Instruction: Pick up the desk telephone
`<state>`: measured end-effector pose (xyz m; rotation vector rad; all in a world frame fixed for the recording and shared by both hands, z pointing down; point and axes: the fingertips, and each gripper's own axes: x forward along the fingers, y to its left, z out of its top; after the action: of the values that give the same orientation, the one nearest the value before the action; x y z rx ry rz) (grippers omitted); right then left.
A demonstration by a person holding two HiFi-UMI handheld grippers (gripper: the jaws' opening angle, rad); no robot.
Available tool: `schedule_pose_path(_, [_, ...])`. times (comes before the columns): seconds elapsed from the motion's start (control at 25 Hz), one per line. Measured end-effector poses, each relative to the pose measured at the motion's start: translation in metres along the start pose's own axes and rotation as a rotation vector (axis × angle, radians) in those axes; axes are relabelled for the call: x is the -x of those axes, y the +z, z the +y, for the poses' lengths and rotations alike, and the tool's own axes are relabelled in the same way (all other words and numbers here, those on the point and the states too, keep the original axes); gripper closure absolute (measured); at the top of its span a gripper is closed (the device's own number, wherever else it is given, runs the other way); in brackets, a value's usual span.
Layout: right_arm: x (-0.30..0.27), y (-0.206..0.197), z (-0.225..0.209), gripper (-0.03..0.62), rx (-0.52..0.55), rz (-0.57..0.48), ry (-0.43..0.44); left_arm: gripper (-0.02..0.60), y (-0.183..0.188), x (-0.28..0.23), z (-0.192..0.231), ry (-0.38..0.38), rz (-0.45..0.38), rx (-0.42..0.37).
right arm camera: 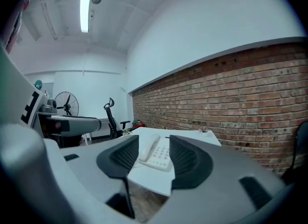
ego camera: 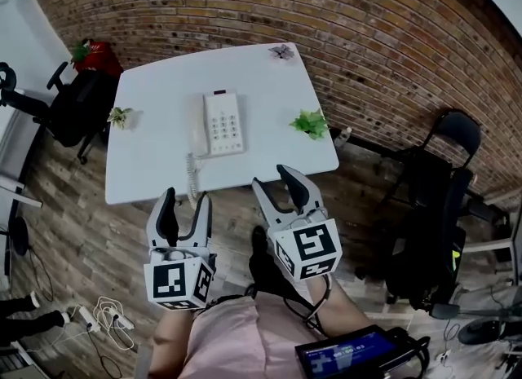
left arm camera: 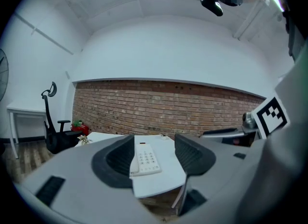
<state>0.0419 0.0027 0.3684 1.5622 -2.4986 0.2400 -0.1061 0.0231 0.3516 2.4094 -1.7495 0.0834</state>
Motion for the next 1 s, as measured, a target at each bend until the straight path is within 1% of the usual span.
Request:
schedule_pose_path(0.28, [-0.076, 0.005, -0.051, 0.39, -0.035, 0.032, 0.048, 0.307, 0.003, -0.086, 0.017, 0.033, 0.044, 0.009])
schedule_pose_path(0.48, [-0.125, 0.022, -0.078, 0.39, -0.05, 0.025, 0.094, 0.302, 0.013, -0.133, 0.028, 0.065, 0.064, 0.009])
schedule_pose_path(0.76, [-0.171, 0.051, -0.093, 0.39, -0.036, -0.009, 0.137, 0.296, 0.038, -0.167, 0.044, 0.102, 0.038, -0.004])
schedule_pose_path(1.0, [-0.195, 0.061, -0.099, 0.39, -0.02, -0.008, 0.139, 0.29, 0.04, -0.192, 0.058, 0.1, 0.048, 0.009])
